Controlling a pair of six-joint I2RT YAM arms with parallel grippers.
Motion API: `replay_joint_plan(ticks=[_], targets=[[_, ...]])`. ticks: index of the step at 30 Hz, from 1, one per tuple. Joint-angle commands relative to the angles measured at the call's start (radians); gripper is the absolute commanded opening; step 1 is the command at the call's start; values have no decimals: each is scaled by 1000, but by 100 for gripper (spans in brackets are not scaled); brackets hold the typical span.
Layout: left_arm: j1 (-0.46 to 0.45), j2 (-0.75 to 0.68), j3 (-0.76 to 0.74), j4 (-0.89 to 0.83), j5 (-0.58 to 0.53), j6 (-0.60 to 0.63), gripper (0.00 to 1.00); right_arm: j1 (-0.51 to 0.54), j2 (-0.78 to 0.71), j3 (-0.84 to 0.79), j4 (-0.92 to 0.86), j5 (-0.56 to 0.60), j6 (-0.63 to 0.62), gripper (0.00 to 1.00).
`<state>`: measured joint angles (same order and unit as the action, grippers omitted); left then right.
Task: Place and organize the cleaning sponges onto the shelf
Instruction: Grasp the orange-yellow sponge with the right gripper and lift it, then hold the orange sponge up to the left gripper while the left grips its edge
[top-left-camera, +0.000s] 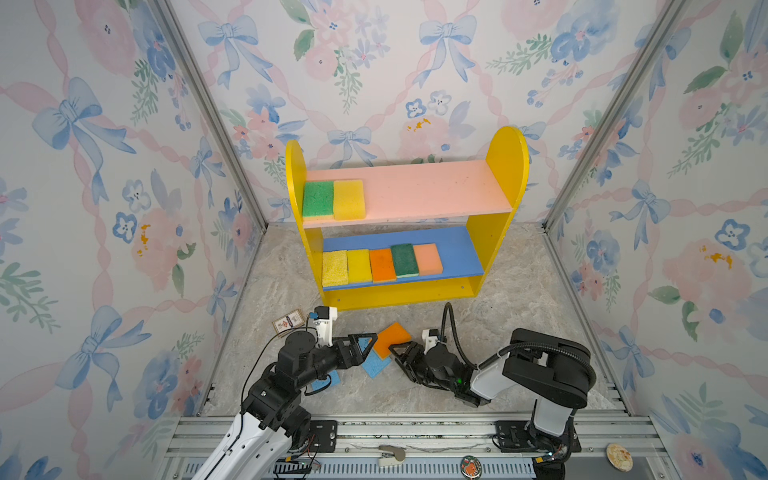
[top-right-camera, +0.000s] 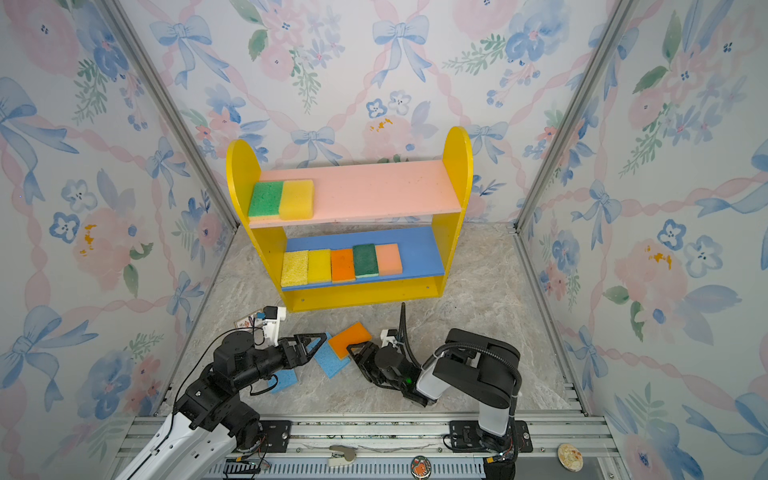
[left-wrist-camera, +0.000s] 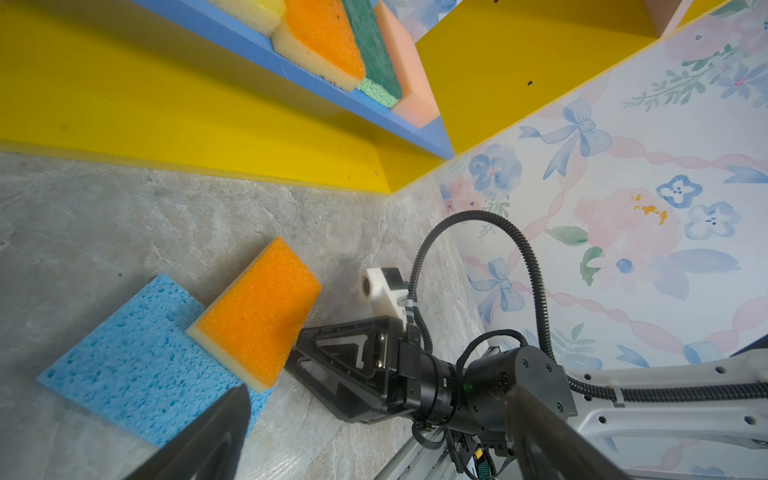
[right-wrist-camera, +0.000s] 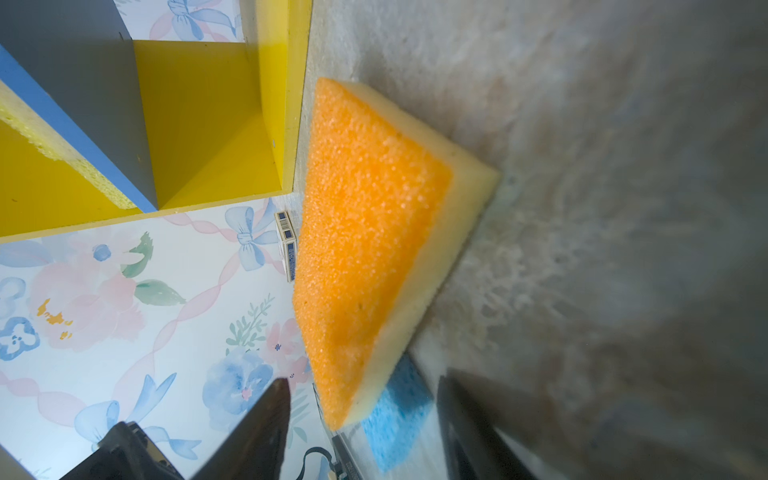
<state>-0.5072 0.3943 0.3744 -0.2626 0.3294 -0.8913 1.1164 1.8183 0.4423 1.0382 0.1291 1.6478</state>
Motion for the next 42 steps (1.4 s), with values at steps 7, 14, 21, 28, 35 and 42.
replay_joint_plan(ticks=[7, 14, 21, 28, 35, 42], targets=[[7, -3, -2, 5, -7, 27, 98, -16, 129, 41, -129, 5, -8, 59], [7, -11, -6, 5, -7, 23, 98, -32, 86, 64, -206, 40, -56, 32], [8, -11, -5, 4, -1, 21, 98, -85, -16, 67, -255, -12, -186, 16], [8, -10, 13, 3, -3, 25, 98, -99, -343, 259, -951, -28, -614, 18], [8, 4, 38, 8, -6, 60, 98, -76, -515, 492, -1460, -40, -1017, 21], [9, 28, 74, 141, 121, 28, 98, -218, -651, 569, -1532, -470, -1187, 22]])
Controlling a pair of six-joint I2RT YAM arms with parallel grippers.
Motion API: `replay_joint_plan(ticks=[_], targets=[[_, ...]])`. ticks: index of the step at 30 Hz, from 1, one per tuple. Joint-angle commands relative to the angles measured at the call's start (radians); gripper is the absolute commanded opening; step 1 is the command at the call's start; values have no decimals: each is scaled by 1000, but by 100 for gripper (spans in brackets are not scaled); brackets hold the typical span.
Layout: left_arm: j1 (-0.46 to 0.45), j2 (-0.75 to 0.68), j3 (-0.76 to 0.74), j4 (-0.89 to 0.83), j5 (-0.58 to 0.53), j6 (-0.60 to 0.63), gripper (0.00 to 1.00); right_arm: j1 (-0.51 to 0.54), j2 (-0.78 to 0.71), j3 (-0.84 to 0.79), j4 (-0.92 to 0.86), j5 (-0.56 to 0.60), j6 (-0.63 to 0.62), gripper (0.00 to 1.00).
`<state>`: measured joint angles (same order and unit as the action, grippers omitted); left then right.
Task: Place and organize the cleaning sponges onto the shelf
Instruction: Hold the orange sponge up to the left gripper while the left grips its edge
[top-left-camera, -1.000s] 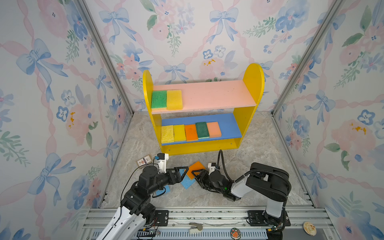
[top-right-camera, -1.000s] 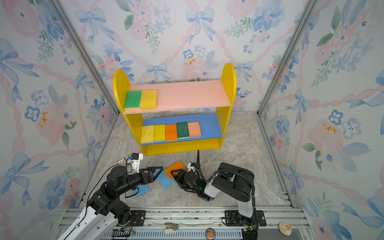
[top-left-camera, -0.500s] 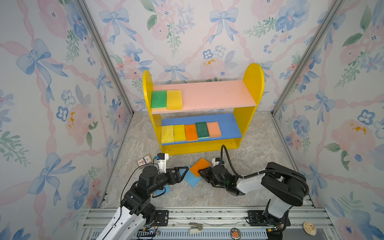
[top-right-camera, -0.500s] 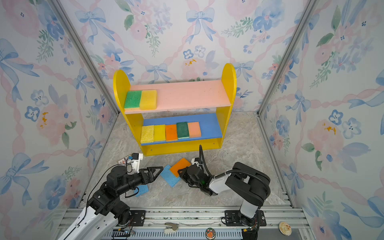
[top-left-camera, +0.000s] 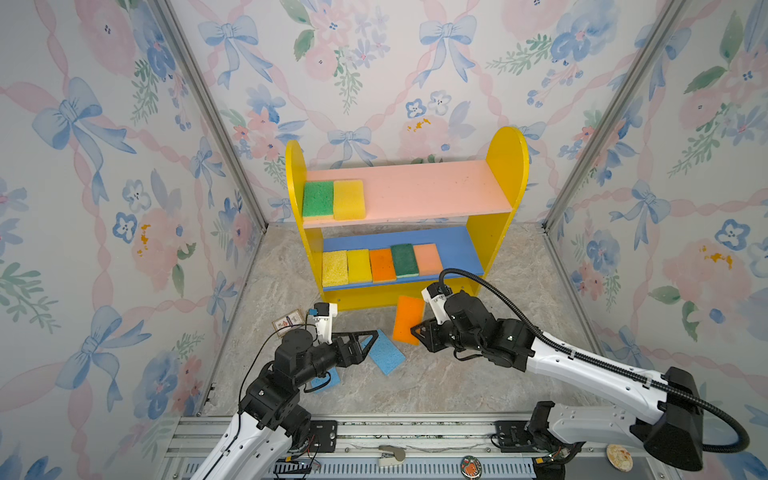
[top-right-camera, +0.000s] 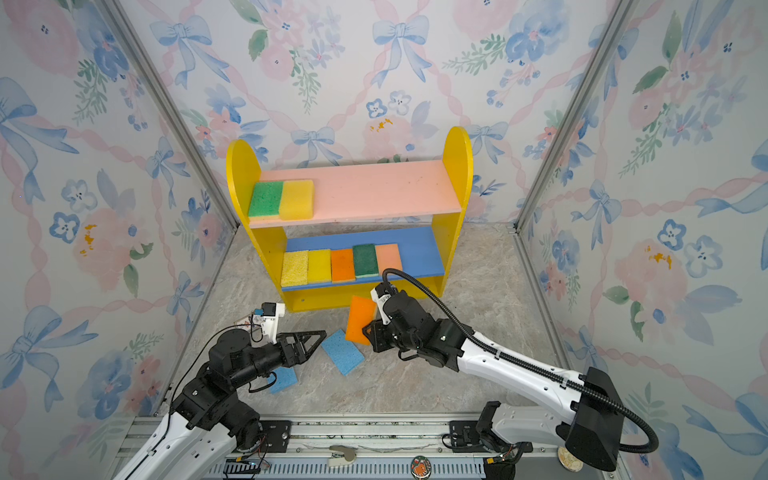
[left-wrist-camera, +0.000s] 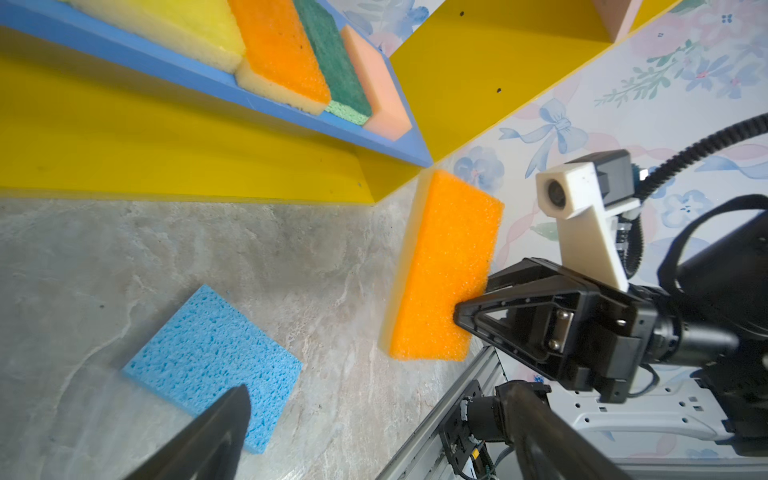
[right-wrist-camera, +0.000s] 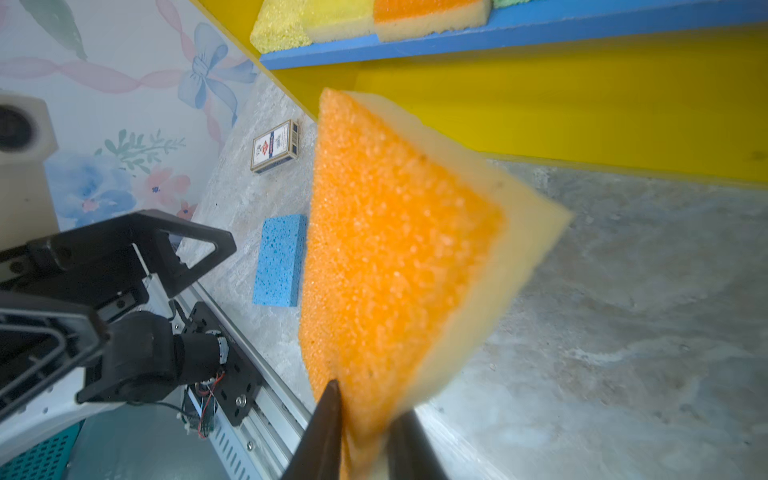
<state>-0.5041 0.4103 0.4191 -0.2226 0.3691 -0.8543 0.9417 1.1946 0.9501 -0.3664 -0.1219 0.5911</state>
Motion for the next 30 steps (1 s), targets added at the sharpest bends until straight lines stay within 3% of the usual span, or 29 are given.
replay_joint_plan(ticks=[1, 6, 11, 20, 25, 30], targets=[[5, 18, 29, 136, 105, -27, 98, -57, -33, 82, -135, -265, -138, 22], [6, 42, 5, 343, 206, -163, 97, -75, -31, 215, -216, -414, -190, 23], [4, 69, -52, 629, 254, -349, 88, -72, -5, 276, -213, -485, -185, 23], [0, 115, 2, 636, 281, -327, 75, -57, 32, 318, -177, -526, -174, 23], [-8, 143, 14, 635, 286, -307, 53, -49, 48, 325, -171, -524, -176, 23], [-12, 160, 27, 648, 286, -301, 19, -50, 60, 325, -177, -522, -177, 23]])
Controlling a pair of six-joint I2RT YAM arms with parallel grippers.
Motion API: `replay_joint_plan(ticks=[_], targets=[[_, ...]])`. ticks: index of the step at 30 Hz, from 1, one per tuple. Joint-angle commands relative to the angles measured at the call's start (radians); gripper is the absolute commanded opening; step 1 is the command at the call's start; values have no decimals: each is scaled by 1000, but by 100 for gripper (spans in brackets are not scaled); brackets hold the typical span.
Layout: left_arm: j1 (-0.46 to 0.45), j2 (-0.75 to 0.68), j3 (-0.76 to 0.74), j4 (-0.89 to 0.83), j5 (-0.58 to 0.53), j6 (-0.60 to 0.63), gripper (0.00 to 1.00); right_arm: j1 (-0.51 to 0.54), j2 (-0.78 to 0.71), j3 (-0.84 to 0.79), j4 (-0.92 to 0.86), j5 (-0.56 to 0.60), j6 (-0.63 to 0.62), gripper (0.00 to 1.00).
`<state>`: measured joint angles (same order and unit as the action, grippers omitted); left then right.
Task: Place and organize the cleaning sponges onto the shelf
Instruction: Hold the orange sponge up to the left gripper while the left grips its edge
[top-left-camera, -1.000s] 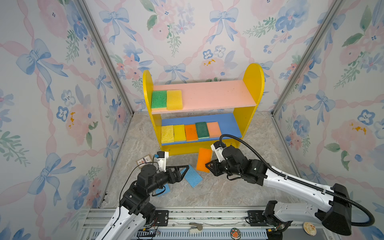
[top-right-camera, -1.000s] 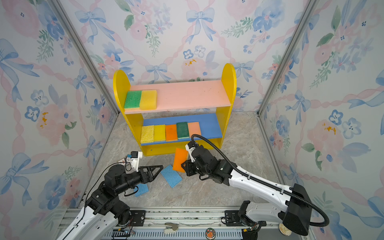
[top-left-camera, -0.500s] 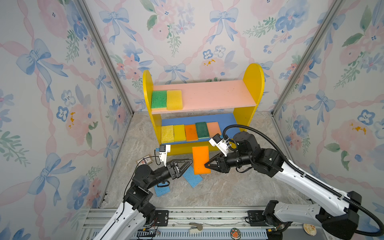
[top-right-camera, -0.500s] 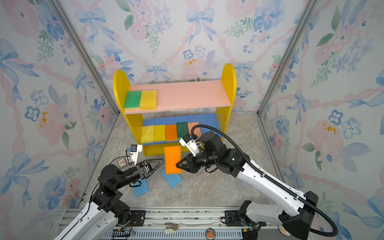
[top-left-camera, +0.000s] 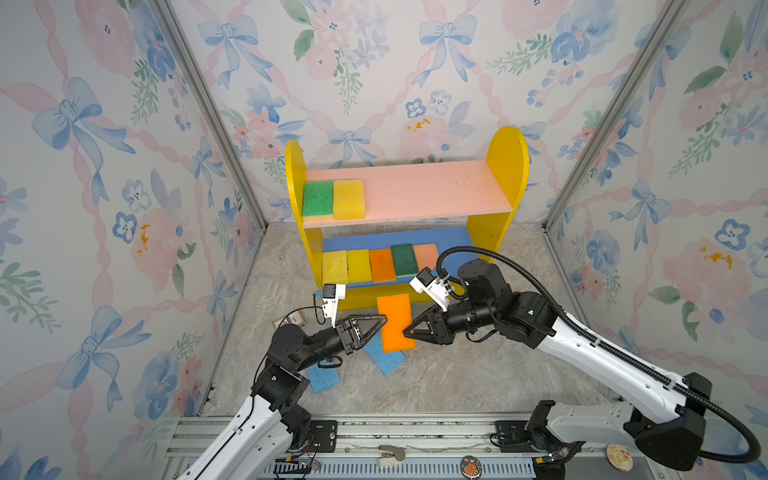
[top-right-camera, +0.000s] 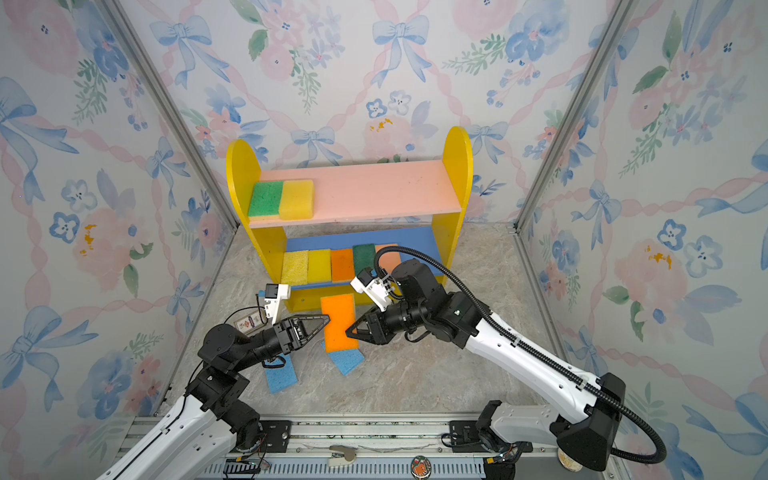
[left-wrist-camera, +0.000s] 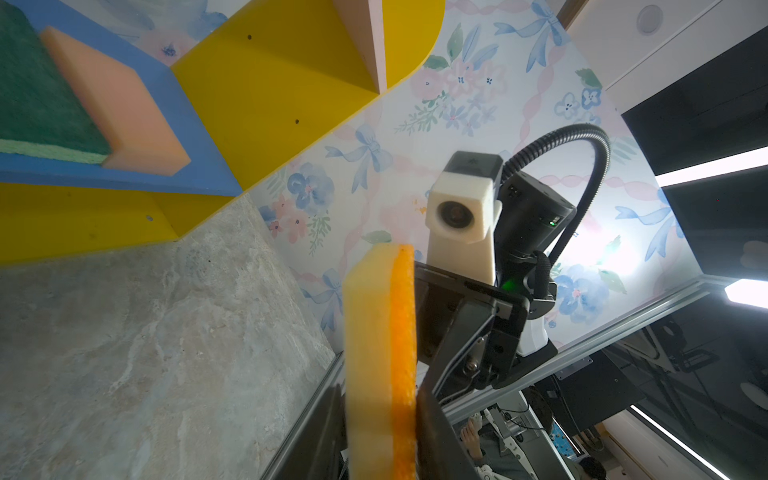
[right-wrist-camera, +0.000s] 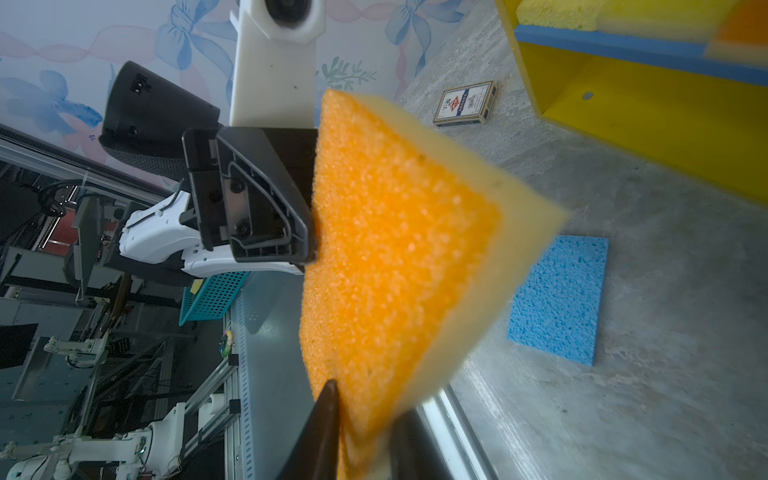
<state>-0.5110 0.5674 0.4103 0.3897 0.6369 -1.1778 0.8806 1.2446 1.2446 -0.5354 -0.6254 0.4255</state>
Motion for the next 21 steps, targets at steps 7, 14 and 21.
replay_joint_plan(ticks=[7, 14, 21], targets=[[-6, 5, 40, 42, 8, 17, 6, -29, -32, -11, 53, 29, 62, 65], [-6, -3, 35, 116, -112, -98, 5, -71, -126, -163, 263, 68, 284, 82], [-7, -1, 65, 117, -191, -135, 5, 6, -102, -127, 264, 88, 281, 77]])
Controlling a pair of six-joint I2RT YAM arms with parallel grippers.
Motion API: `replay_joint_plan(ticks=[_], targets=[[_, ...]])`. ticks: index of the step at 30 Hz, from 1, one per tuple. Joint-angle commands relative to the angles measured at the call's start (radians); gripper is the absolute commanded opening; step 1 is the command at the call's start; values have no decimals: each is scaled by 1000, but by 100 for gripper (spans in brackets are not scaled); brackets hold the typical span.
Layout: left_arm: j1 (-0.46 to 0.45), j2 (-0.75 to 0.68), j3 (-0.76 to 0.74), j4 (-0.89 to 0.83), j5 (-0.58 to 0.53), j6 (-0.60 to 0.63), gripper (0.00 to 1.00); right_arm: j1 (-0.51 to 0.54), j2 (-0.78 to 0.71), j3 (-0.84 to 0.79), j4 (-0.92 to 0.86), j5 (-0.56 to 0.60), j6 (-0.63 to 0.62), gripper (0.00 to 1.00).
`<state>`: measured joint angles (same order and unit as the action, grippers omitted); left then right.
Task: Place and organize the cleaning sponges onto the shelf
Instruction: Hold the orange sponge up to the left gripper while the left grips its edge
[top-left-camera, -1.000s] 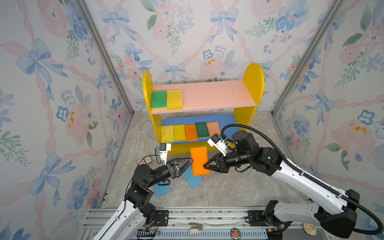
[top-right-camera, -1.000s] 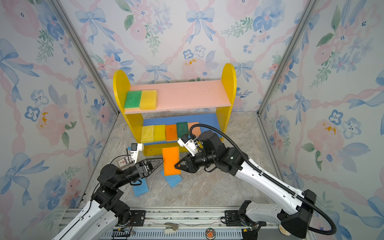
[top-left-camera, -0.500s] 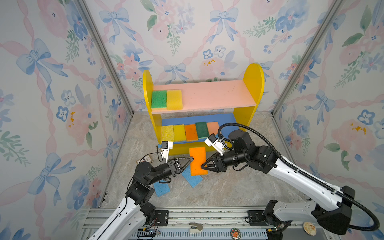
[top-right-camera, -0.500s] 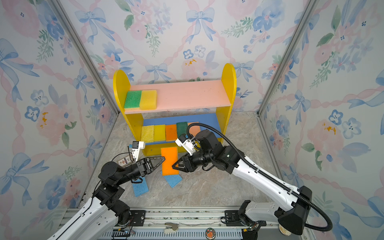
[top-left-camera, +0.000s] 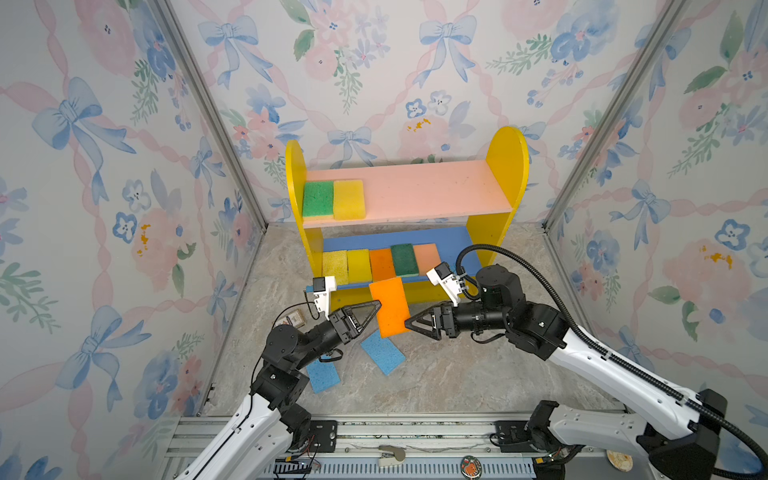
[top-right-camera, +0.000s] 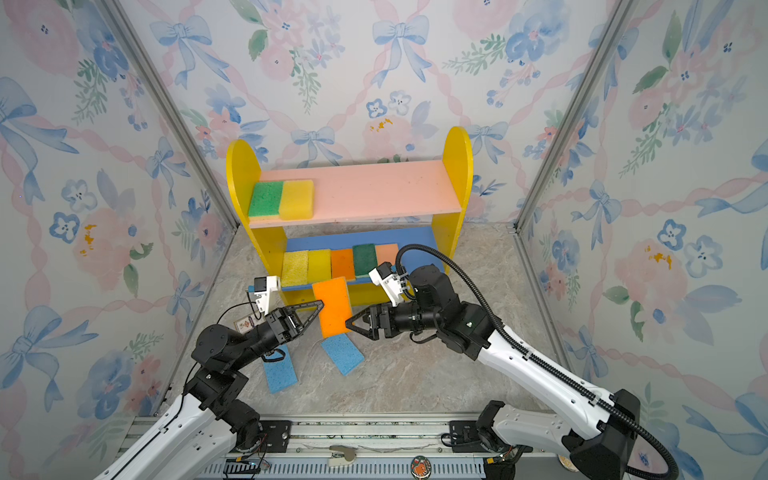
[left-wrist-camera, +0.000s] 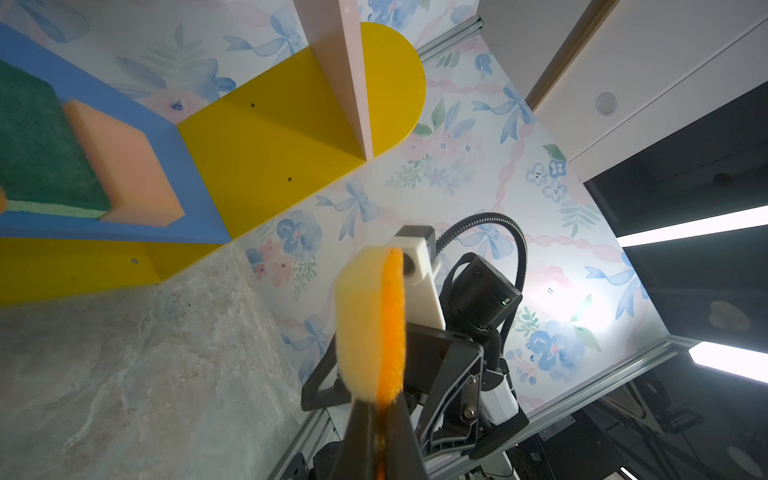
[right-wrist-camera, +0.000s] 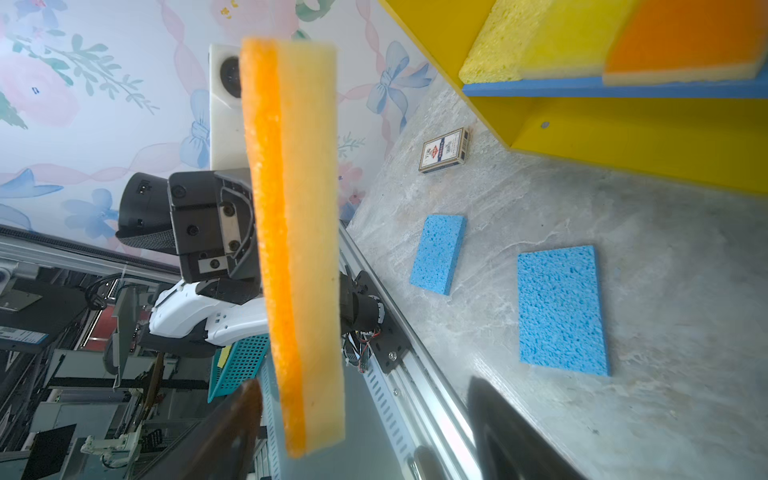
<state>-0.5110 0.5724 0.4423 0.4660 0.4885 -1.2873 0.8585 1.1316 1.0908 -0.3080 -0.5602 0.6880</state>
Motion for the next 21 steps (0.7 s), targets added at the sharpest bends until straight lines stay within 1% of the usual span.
replay_joint_plan(ticks=[1, 5, 11, 14, 21], targets=[[-7, -6, 33, 41, -46, -25, 5, 36, 13, 30, 37, 29, 19, 74], [-6, -5, 30, 42, -47, -27, 4, 44, 11, 29, 63, 46, 31, 67], [-6, 1, 35, 41, -32, -26, 4, 44, 11, 38, 92, 68, 44, 62], [-6, 4, 35, 41, -29, -24, 4, 44, 21, 44, 110, 58, 52, 60], [-7, 12, 34, 41, -21, -20, 4, 53, 26, 47, 129, 62, 68, 41]])
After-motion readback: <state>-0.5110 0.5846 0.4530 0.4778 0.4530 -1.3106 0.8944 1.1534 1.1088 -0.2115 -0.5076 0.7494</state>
